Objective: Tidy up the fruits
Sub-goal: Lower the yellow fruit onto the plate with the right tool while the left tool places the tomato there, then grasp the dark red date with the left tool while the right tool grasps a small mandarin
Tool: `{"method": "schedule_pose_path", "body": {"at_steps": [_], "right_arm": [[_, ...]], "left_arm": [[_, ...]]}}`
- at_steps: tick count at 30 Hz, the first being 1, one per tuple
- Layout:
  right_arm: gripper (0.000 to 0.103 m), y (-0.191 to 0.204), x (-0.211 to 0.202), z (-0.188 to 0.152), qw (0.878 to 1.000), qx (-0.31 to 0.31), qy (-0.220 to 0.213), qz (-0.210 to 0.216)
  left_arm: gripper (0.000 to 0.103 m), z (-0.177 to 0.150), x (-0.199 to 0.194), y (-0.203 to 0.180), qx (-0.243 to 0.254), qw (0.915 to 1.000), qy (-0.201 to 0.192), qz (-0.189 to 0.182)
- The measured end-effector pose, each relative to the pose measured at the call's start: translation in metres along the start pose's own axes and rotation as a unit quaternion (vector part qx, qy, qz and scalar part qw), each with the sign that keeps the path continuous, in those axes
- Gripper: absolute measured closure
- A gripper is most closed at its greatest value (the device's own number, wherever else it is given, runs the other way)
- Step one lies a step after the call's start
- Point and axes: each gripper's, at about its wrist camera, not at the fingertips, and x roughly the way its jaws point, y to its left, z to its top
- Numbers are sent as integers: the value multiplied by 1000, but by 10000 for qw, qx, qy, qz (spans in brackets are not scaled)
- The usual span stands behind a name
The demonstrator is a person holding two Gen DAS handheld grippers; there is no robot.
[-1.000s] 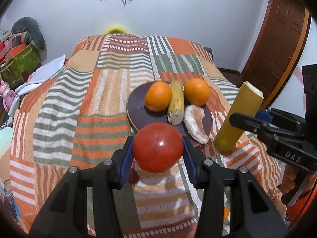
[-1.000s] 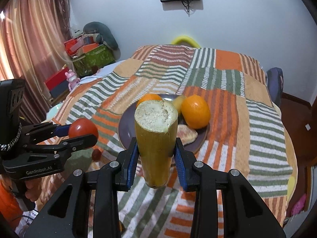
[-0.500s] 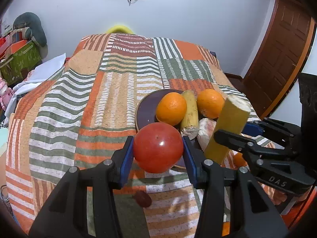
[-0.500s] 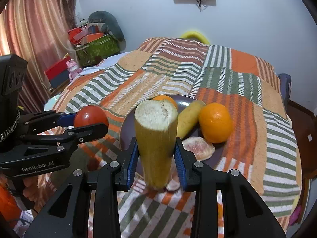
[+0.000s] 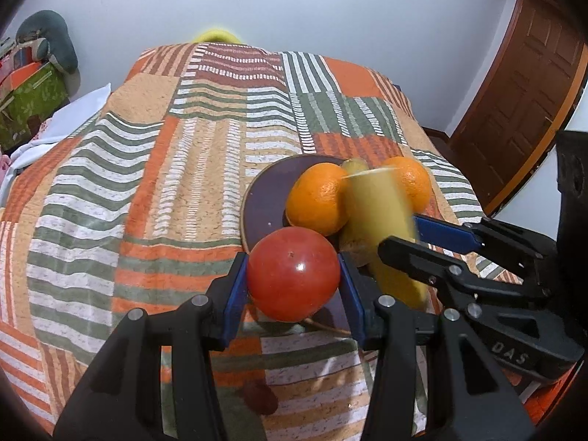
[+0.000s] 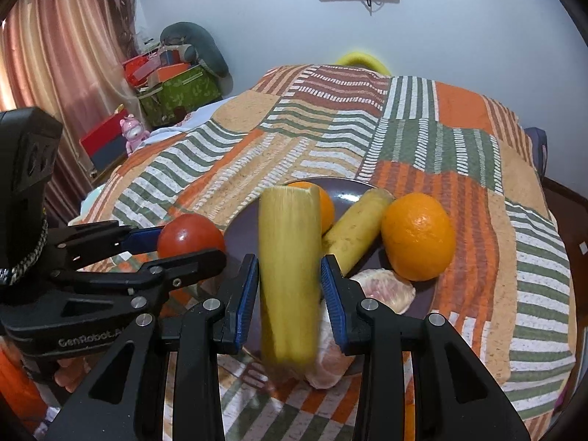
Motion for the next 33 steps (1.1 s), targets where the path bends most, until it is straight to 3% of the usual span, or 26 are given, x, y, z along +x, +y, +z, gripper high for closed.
{"method": "schedule_pose_path", "body": {"at_steps": [9,14,18,29,33], "right_arm": [[70,-16,-16,-8,9999,115,-39,-106],[69,-27,-26,-14,9995,199,-44,-235],[64,-35,-34,-20,9989,291,-49,-373],[60,-33,-69,-30,9974,236,-179,-661],[54,-30,-81,-35,9965,208,-245,-772]], "left_arm": [[56,2,21,-11,11,9996,271,-58],[50,0,24,-20,196,9991,318,189],[40,1,8,-26,319,9991,69,252],[39,-2,-50,-27,293,9985,-293,349],[34,-12,-66,-23,260,9982,-346,406]]}}
